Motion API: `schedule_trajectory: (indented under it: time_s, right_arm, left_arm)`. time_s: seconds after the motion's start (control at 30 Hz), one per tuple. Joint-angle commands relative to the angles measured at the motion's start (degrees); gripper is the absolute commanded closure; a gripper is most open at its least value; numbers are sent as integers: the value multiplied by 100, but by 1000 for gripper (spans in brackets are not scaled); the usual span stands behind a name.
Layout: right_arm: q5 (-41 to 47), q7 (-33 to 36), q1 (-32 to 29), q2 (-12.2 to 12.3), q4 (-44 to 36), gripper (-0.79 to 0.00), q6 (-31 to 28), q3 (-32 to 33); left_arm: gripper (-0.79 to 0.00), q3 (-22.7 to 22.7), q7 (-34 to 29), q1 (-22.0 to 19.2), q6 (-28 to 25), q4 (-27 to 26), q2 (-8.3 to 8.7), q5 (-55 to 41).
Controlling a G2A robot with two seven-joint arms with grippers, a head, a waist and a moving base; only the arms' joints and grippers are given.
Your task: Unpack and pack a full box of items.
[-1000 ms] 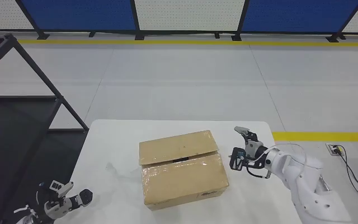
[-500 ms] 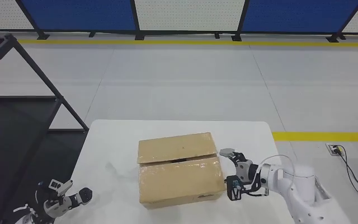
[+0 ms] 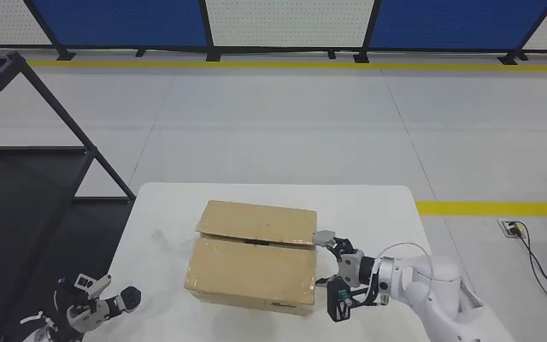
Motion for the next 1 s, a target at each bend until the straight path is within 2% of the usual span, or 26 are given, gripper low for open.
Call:
schedule_trajectory:
  time_s: [0.0,0.17,0.3,0.43,0.67,0.83,0.97]
  right_arm:
    - [72,144,74,-6,48,-785,3,15]
    - [189,473,174,37,2,-785,-157,277]
    - [610,794,144,38,-61,-785,-60,527]
    - [1212,1312,137,-6,-91,-785,120,662]
    - [1212,1312,137,-6,-91,-785,120,662]
    - [1390,1393,28,-6,-94,-785,182,659]
    - [1582,1511,20,-4,-34,-785,196,704]
  left_arm:
    - [-785,0,0,0,0,0,0,0]
    - [-785,0,0,0,0,0,0,0]
    - [-785,8,26,5,7,-26,-1,18]
    - [-785,69,401,141,-136,-519,-15,335]
    - [-785,206,1110,240,-267,-1152,-64,605]
    - [-785,418,1735,293,-459,-1545,-102,1240]
    - [-785,582,1847,278,-364,-1773,-122,1428]
